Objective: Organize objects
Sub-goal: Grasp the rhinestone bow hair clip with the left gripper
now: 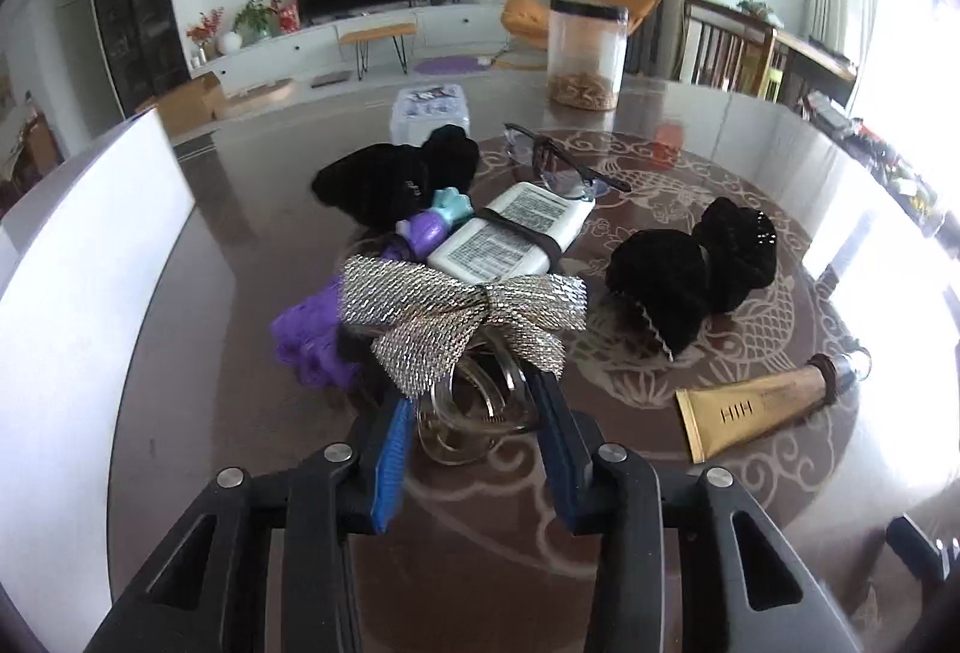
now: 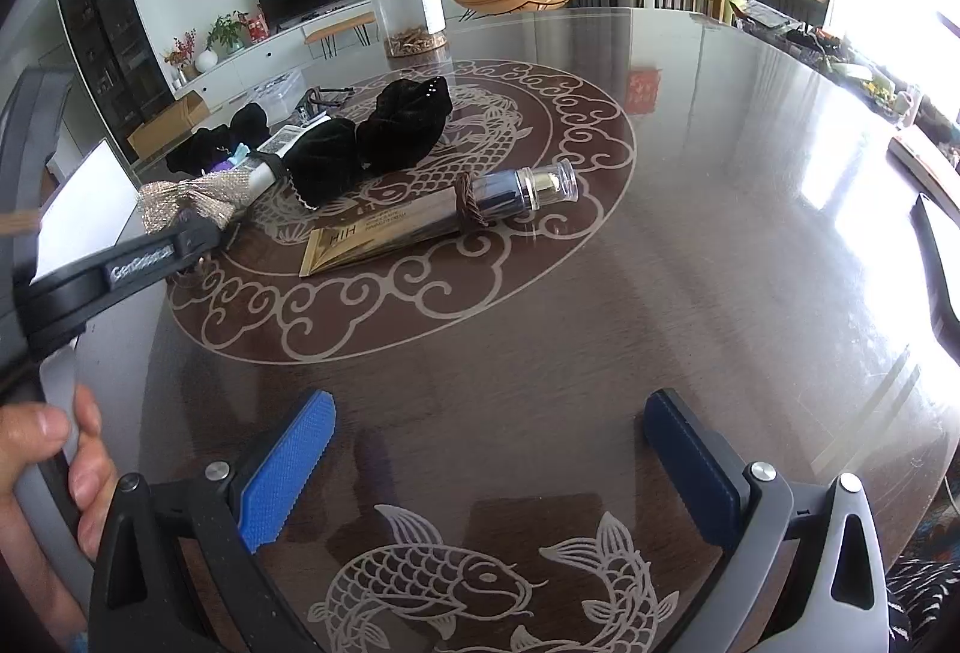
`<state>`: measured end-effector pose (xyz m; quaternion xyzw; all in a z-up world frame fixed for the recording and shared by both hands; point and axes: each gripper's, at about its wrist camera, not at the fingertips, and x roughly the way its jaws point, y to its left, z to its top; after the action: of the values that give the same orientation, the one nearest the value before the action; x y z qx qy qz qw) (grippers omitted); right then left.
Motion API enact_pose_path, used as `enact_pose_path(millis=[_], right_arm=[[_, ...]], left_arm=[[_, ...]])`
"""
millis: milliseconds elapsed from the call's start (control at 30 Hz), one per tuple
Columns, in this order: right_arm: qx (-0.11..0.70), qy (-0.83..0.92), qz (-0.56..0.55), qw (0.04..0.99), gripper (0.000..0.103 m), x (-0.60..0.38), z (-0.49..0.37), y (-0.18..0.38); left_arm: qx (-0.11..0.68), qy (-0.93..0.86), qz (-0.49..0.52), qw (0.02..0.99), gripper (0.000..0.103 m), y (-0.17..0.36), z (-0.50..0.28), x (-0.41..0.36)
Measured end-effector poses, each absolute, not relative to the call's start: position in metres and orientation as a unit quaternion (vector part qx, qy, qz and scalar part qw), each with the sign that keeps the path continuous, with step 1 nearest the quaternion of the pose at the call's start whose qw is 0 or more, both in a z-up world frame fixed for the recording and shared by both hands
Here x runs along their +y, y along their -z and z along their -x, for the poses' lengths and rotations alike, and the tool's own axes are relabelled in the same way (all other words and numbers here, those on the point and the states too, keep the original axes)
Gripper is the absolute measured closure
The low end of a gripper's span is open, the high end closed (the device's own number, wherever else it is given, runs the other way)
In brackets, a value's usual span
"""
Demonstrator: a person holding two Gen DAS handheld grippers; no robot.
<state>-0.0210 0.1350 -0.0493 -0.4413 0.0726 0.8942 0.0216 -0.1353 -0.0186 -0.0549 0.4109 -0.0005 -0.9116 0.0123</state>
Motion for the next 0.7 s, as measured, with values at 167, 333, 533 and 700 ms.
enact_pose_path(millis=[167, 333, 533, 700], right_arm=[[0.073, -0.894, 0.441, 0.021, 0.0, 0.135, 0.021, 0.049], [0.062, -0.893, 0.444, 0.019, 0.0, 0.132, 0.022, 0.049], [0.063, -0.894, 0.444, 0.016, 0.0, 0.132, 0.022, 0.049], [0.062, -0.894, 0.444, 0.017, 0.0, 0.132, 0.022, 0.049]], left_arm=[[0.015, 0.907, -0.42, -0.024, 0.064, 0.056, 0.067, -0.048], [0.007, 0.906, -0.422, -0.039, 0.011, 0.06, 0.03, -0.063], [-0.014, 0.912, -0.408, -0.035, 0.005, 0.057, 0.046, -0.047], [-0.046, 0.904, -0.424, 0.003, 0.005, 0.068, 0.079, -0.03]])
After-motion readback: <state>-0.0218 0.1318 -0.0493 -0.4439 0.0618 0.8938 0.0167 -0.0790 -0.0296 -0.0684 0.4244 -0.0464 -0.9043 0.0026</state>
